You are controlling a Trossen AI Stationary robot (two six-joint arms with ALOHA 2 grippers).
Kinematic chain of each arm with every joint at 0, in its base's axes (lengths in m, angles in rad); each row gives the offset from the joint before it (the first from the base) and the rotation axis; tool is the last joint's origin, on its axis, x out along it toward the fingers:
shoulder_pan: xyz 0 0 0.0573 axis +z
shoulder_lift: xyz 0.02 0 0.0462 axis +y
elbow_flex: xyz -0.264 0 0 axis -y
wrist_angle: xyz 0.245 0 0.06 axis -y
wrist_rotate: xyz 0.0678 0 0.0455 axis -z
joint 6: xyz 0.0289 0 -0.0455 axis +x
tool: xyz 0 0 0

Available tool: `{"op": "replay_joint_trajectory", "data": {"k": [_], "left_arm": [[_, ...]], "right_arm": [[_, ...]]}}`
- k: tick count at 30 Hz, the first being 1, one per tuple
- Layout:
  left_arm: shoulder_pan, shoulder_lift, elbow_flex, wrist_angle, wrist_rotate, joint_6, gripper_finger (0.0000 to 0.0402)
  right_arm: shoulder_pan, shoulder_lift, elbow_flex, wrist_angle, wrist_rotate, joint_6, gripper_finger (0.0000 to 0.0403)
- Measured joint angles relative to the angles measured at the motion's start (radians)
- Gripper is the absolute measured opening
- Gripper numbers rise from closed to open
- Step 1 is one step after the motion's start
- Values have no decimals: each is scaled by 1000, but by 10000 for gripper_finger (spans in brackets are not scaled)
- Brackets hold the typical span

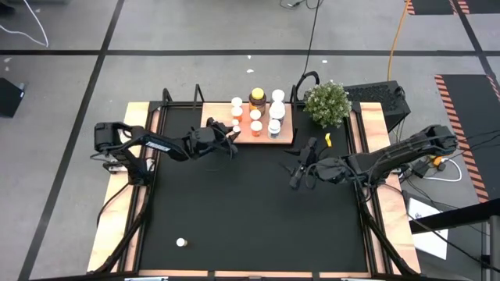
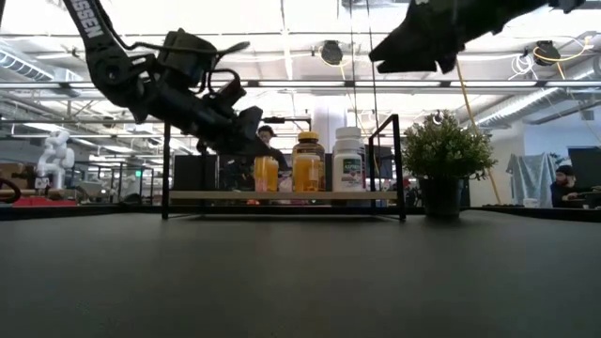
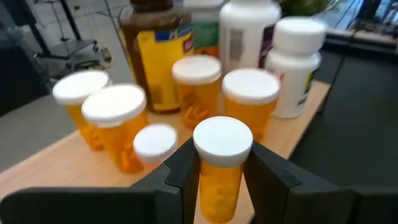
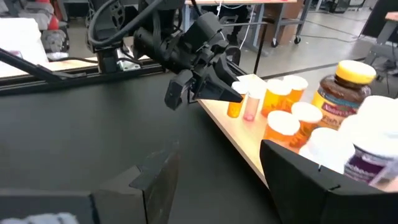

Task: Pick and place medicine bottles onto shelf by color
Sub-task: Put the orange pill bottle on the shelf aligned with the other orange pill bottles

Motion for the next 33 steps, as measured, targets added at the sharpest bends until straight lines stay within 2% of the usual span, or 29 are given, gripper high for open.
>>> {"op": "replay_joint_trajectory", "data": {"k": [9,22,28,33], "left_arm": [[32,48,0,15,0,-17,113],[50,49,0,9,1,-17,113],[43,49,0,5,66,-23,113],[35,49,0,-17,74,-23,113]], "right_arm": [[0,-72,-50,5,0,15,217],[-1,-68,-50,5,4,11,217],[-1,-68,-50,5,7,11,217],[-1,-68,-50,5,8,11,217]]}}
